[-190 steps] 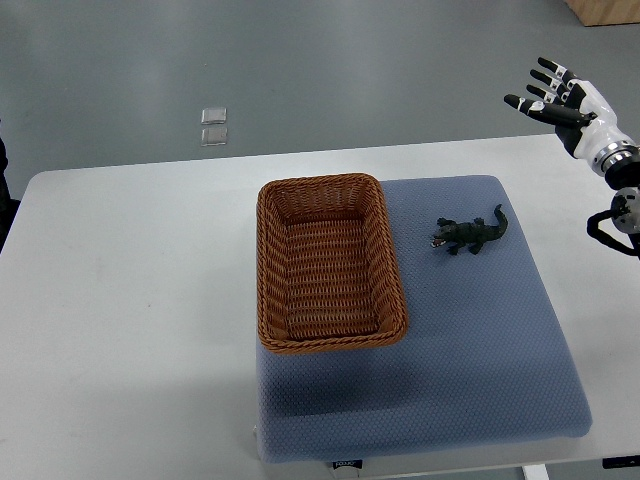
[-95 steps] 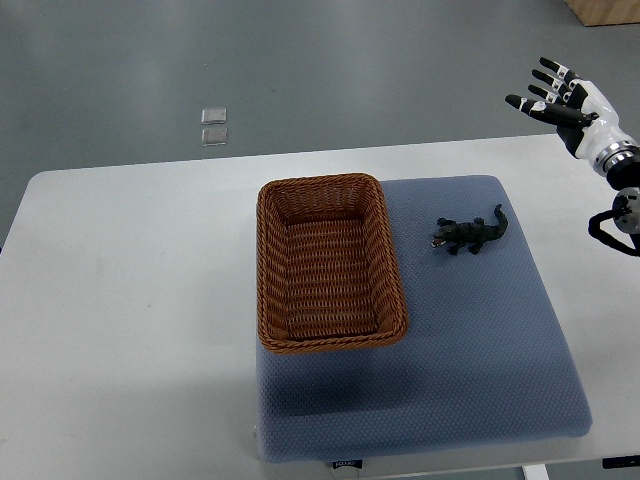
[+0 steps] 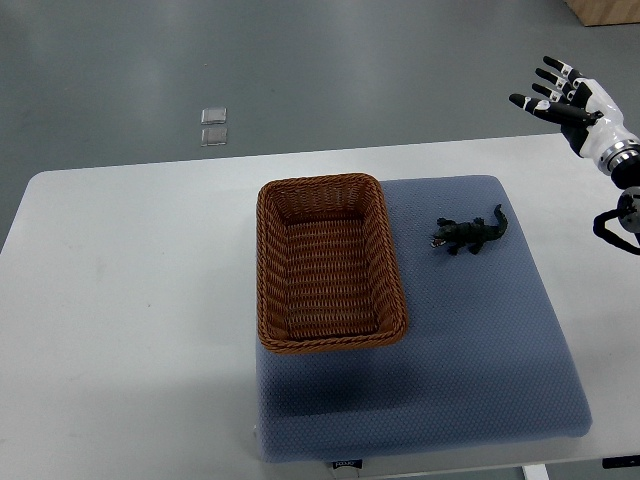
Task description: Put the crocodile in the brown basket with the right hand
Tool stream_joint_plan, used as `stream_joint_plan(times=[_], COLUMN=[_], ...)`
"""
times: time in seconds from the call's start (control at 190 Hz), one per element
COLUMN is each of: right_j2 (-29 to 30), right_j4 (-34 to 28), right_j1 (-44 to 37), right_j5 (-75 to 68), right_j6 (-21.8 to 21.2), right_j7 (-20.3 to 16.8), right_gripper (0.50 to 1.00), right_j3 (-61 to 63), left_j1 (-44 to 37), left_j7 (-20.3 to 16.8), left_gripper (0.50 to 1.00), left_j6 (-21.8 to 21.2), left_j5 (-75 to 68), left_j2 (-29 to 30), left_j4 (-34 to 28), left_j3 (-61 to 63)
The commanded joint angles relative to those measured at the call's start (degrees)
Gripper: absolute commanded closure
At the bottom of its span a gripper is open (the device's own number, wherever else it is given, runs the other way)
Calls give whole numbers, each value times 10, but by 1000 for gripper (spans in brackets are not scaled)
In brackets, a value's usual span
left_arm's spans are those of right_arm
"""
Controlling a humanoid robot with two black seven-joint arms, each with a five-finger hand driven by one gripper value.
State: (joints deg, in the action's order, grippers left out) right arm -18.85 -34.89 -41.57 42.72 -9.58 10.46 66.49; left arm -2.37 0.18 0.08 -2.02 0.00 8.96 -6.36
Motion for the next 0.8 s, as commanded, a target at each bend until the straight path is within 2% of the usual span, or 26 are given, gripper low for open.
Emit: stream_joint_plan(times=[0.0, 0.793], right_j2=[0, 0], right_j4=[0, -2], right_j1=[0, -1], right_j5=[0, 0], right_j6=[0, 0], right_j7=[0, 0], right_gripper=[572, 572], right_j3=[-1, -5], left_j1=[0, 0], left_j7=[0, 0], left_gripper=[500, 500], left_j6=[0, 0], left_j5=[0, 0], left_j2=[0, 0], left_j4=[0, 0], left_j3=[0, 0])
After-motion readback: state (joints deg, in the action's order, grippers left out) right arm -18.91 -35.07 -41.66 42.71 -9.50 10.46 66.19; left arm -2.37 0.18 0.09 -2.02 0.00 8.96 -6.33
